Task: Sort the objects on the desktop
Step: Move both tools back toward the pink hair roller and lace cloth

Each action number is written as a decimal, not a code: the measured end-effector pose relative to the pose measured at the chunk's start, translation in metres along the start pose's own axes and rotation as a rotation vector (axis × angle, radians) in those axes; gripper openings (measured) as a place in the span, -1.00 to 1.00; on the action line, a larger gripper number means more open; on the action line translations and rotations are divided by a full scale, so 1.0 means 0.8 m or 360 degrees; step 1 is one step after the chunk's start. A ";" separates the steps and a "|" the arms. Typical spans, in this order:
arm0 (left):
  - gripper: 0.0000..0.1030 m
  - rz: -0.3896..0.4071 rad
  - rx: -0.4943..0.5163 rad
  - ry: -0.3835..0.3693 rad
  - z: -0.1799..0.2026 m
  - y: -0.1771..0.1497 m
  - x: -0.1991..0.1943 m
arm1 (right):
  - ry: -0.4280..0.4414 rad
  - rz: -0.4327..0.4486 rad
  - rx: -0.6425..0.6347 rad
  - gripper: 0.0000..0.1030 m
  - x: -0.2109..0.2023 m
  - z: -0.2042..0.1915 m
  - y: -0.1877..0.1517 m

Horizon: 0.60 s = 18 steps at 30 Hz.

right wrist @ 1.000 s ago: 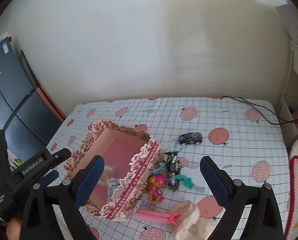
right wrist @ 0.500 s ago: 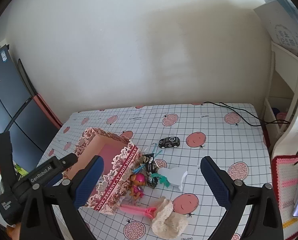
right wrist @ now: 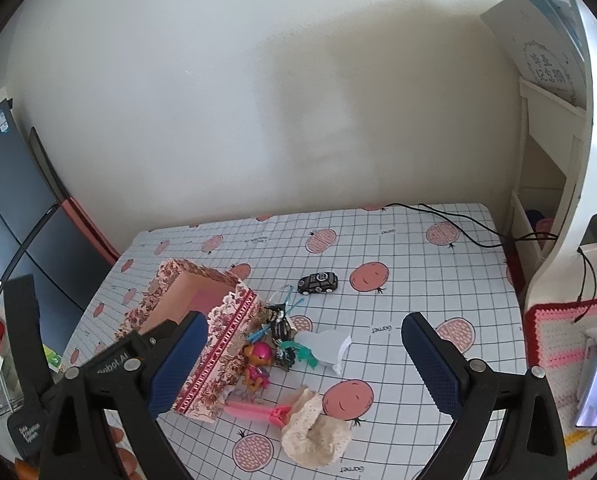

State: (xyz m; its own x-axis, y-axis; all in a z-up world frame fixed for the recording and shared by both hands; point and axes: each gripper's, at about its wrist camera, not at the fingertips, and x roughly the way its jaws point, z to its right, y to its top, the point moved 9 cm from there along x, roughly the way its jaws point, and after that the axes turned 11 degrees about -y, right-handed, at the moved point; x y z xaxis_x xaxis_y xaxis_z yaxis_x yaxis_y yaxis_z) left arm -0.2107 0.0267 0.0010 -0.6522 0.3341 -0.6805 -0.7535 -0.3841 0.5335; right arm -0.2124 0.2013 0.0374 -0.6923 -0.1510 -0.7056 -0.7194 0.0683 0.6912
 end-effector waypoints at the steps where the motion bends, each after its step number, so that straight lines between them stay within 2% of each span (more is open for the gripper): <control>1: 0.59 -0.0023 -0.0018 -0.0021 0.000 -0.007 0.004 | -0.0009 -0.0008 -0.0003 0.93 0.003 0.001 -0.002; 5: 0.59 -0.0124 -0.0080 -0.0021 -0.007 -0.035 0.026 | -0.0011 -0.0055 -0.0010 0.93 0.015 0.005 -0.011; 11: 0.59 -0.0179 -0.0114 0.0014 -0.012 -0.053 0.046 | -0.0028 -0.0139 -0.0006 0.92 0.038 0.011 -0.026; 16: 0.59 -0.0289 -0.0176 0.0081 -0.032 -0.070 0.074 | -0.0011 -0.0274 -0.0013 0.92 0.070 0.008 -0.048; 18: 0.59 -0.0354 -0.0223 0.0105 -0.045 -0.080 0.089 | -0.0050 -0.0328 -0.0024 0.92 0.087 0.009 -0.059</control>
State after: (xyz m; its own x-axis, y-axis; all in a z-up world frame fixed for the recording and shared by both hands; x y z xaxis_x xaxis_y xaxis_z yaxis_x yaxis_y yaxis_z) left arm -0.2057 0.0439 -0.0999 -0.4615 0.3688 -0.8068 -0.8558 -0.4245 0.2955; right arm -0.2274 0.1947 -0.0457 -0.5322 -0.1295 -0.8366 -0.8452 0.0243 0.5339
